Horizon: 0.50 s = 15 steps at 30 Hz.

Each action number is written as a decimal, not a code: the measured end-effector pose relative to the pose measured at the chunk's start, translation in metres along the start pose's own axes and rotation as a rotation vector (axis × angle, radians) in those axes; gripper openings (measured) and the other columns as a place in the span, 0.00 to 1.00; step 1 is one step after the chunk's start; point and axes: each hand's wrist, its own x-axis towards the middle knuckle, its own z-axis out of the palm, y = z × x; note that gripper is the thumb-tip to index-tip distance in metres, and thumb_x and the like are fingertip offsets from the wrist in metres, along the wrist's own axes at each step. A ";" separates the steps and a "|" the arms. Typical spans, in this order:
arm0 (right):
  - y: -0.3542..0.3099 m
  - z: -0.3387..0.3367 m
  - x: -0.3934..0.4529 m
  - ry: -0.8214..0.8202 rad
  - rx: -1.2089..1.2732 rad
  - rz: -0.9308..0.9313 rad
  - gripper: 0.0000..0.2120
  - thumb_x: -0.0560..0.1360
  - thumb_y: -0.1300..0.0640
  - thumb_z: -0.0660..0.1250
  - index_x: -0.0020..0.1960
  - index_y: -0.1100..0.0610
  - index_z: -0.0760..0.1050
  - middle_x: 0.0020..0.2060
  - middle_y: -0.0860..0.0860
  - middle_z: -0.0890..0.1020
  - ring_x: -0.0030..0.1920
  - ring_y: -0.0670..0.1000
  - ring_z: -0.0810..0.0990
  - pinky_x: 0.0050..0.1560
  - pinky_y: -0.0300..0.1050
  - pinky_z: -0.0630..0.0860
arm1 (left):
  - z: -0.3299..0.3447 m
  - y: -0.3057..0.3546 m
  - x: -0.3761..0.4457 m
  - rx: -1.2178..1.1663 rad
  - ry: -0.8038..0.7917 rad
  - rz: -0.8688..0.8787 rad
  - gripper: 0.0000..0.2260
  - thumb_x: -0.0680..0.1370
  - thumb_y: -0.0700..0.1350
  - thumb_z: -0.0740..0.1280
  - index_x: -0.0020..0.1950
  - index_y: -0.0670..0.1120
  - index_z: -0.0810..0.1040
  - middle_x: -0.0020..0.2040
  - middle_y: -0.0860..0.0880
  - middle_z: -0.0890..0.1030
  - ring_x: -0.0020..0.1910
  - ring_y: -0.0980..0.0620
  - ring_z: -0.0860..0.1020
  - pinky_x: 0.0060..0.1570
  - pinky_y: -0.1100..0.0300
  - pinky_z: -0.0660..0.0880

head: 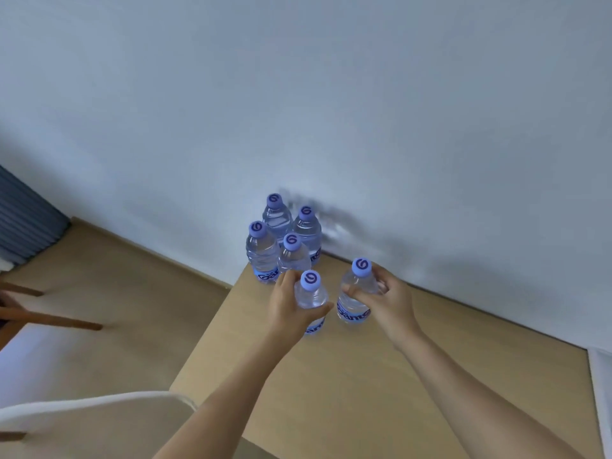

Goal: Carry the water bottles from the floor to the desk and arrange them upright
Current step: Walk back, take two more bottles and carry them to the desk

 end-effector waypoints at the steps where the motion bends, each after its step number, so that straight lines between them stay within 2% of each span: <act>1: 0.002 0.001 0.004 -0.004 0.005 0.003 0.18 0.63 0.56 0.81 0.51 0.46 0.81 0.45 0.45 0.86 0.48 0.46 0.84 0.51 0.41 0.78 | 0.001 -0.002 0.003 -0.009 0.004 -0.005 0.24 0.58 0.52 0.79 0.48 0.53 0.72 0.46 0.51 0.78 0.44 0.57 0.76 0.42 0.69 0.71; 5: 0.006 0.004 0.013 -0.021 0.010 0.024 0.21 0.64 0.57 0.81 0.55 0.48 0.81 0.48 0.46 0.86 0.49 0.46 0.84 0.51 0.41 0.79 | 0.003 -0.009 0.008 -0.021 0.019 -0.001 0.24 0.59 0.51 0.80 0.48 0.57 0.71 0.47 0.52 0.77 0.44 0.59 0.76 0.42 0.73 0.71; 7: 0.009 0.005 0.015 -0.023 0.020 0.029 0.22 0.64 0.58 0.81 0.56 0.49 0.80 0.48 0.46 0.86 0.49 0.45 0.84 0.50 0.39 0.79 | 0.004 -0.012 0.009 -0.016 0.016 0.003 0.24 0.59 0.50 0.80 0.48 0.57 0.71 0.47 0.52 0.77 0.45 0.58 0.76 0.43 0.71 0.71; 9: 0.012 0.005 0.017 -0.016 0.023 0.025 0.23 0.64 0.59 0.81 0.56 0.49 0.80 0.48 0.45 0.86 0.48 0.43 0.84 0.47 0.34 0.78 | 0.005 -0.014 0.009 -0.009 0.014 0.013 0.24 0.59 0.51 0.79 0.49 0.58 0.71 0.48 0.52 0.77 0.46 0.58 0.76 0.44 0.70 0.72; 11: 0.014 0.005 0.019 -0.017 0.024 0.023 0.23 0.63 0.60 0.80 0.55 0.48 0.79 0.47 0.43 0.86 0.47 0.41 0.84 0.44 0.31 0.77 | 0.007 -0.014 0.009 0.008 0.012 0.021 0.24 0.59 0.54 0.79 0.49 0.60 0.70 0.48 0.53 0.77 0.47 0.60 0.76 0.44 0.72 0.71; 15: 0.016 0.003 0.021 -0.045 -0.004 0.009 0.23 0.63 0.60 0.80 0.53 0.44 0.78 0.47 0.42 0.85 0.47 0.41 0.83 0.43 0.31 0.77 | 0.009 -0.013 0.009 0.018 0.010 0.032 0.25 0.59 0.53 0.78 0.50 0.62 0.69 0.50 0.54 0.75 0.49 0.61 0.74 0.46 0.76 0.69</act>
